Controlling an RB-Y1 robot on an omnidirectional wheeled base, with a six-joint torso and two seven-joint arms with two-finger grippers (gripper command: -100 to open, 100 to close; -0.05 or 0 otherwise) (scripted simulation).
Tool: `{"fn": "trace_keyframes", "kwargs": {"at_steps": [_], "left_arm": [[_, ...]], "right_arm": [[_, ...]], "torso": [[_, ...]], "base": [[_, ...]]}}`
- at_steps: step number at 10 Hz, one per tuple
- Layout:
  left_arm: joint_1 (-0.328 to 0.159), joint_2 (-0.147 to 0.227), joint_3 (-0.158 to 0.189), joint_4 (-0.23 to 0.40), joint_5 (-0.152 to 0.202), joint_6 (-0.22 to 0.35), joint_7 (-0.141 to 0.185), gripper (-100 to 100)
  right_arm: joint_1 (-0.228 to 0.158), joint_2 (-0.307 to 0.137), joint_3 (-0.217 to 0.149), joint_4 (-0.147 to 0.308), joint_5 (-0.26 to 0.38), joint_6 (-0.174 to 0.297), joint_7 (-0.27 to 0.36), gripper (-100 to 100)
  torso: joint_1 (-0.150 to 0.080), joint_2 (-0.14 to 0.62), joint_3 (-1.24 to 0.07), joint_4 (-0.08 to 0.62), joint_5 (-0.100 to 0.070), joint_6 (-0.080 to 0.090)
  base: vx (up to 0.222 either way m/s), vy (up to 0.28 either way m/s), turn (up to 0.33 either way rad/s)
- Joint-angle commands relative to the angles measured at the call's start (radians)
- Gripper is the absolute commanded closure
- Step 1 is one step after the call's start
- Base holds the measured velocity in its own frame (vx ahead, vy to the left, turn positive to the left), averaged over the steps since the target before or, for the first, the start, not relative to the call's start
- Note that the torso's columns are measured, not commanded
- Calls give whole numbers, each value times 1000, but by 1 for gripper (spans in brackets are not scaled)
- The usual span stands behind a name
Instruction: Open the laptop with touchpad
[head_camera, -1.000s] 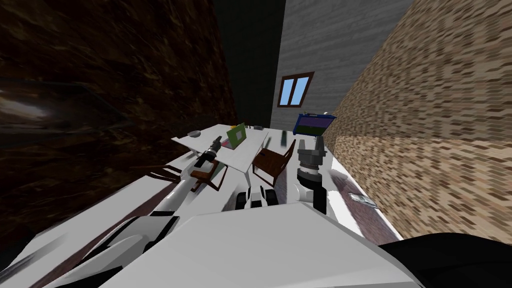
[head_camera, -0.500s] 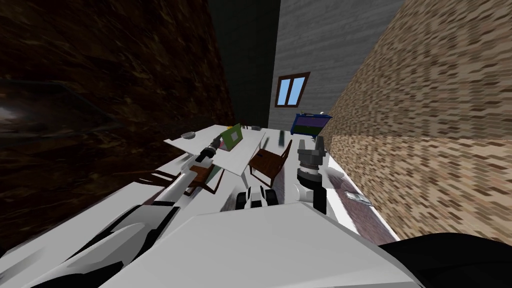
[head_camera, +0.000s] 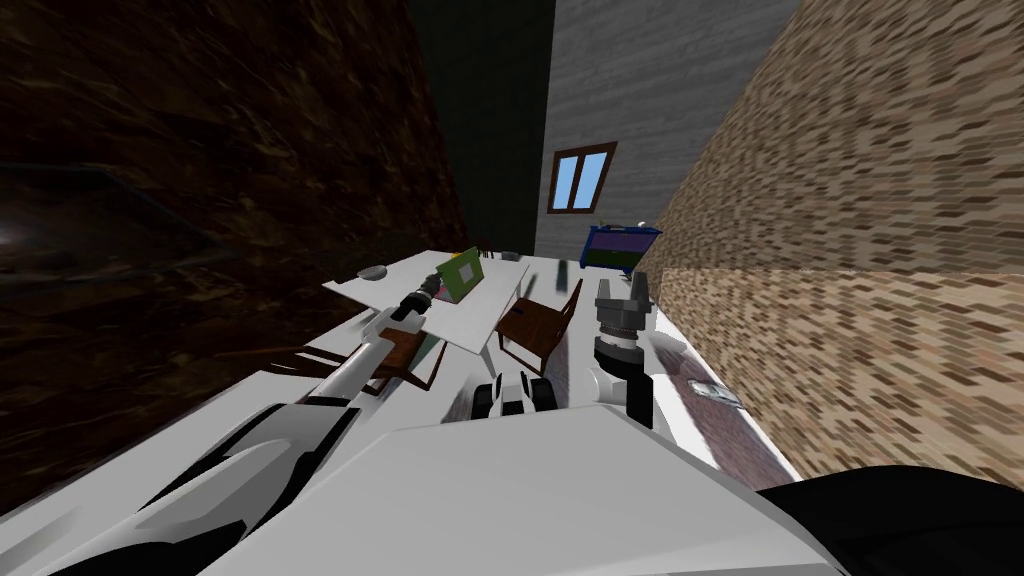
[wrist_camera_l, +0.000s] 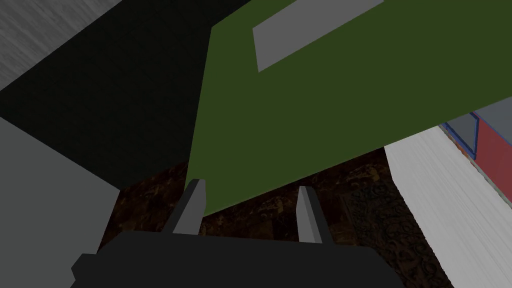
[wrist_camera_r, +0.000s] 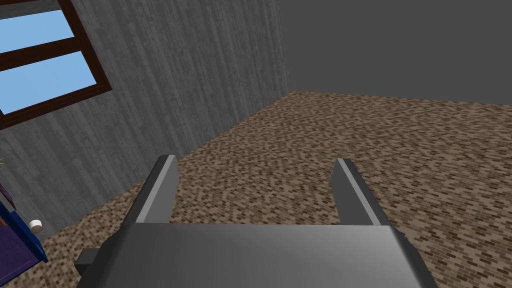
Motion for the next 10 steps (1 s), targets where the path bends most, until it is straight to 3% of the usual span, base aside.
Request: {"fn": "trace_keyframes", "kwargs": {"at_steps": [1, 8, 9, 10], "left_arm": [[-15, -8, 2, 1, 39, 47, 47, 100], [-77, -19, 2, 9, 160, 199, 179, 100], [-74, -17, 1, 9, 149, 180, 164, 100], [-75, -16, -5, 2, 154, 180, 174, -100]], "right_arm": [[0, 0, 0, 0, 0, 0, 0, 0], [0, 0, 0, 0, 0, 0, 0, 0], [0, 0, 0, 0, 0, 0, 0, 0], [0, 0, 0, 0, 0, 0, 0, 0]], "torso": [[0, -1, 0, -2, 1, 0], [-4, -4, -1, -2, -3, -1], [-3, -5, -2, -3, -2, -2], [-6, -5, -3, -2, -3, -2]], "base": [[0, 95, -53], [-17, 104, -68], [-6, 45, -16], [-94, 12, -2]]}}
